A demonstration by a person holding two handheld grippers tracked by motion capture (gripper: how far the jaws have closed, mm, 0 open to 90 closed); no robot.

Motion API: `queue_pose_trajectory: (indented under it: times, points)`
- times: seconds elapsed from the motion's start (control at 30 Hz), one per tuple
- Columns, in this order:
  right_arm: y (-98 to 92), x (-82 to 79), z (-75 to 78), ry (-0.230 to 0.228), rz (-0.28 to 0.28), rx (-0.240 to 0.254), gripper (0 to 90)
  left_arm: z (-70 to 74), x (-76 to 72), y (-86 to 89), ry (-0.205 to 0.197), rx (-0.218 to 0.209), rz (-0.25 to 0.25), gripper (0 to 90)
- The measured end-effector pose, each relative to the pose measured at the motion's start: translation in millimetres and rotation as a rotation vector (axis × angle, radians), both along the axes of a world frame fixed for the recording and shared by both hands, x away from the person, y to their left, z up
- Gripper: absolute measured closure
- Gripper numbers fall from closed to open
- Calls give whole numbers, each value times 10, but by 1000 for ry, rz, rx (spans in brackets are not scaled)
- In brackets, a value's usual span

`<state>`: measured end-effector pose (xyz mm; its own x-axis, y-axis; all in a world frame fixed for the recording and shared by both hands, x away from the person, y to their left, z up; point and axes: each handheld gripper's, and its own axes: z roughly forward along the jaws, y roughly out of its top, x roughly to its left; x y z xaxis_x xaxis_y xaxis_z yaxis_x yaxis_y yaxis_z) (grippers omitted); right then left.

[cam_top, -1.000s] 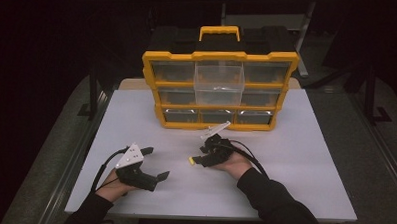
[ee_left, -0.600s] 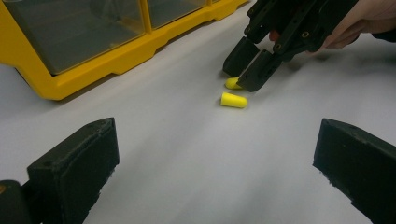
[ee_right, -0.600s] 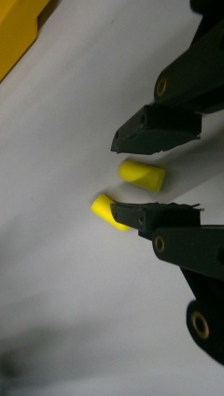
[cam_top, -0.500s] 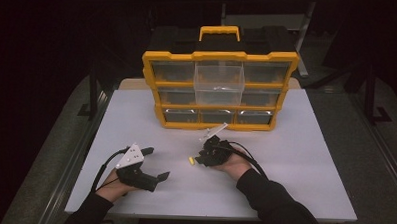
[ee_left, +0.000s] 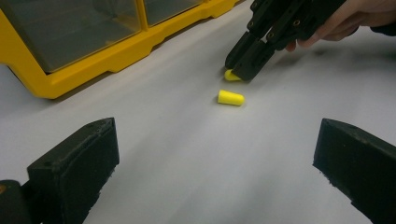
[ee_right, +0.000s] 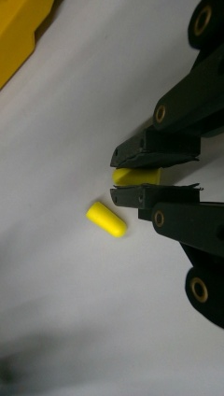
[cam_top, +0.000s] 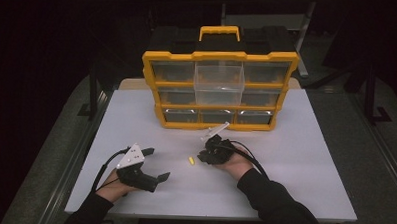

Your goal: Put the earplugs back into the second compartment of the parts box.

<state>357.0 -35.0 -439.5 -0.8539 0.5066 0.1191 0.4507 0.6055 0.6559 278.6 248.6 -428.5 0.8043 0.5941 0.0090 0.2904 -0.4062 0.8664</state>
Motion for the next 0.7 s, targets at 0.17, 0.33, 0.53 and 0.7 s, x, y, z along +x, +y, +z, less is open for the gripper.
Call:
queue_pose_trajectory:
  times: [0.17, 0.33, 0.53, 0.7]
  points:
    - [-86, -16, 77, 3, -8, 10, 778, 0, -2, -2, -1, -2, -3, 0]
    - [-170, -15, 136, -3, -9, 22, 779, -3, -2, -5, 0, 0, -5, 0]
    - [-290, -38, 210, -8, -11, 35, 779, -5, 0, -4, 1, 6, -6, 0]
    - [-379, -51, 255, -5, -16, 41, 779, -10, -2, -10, 2, 9, -4, 0]
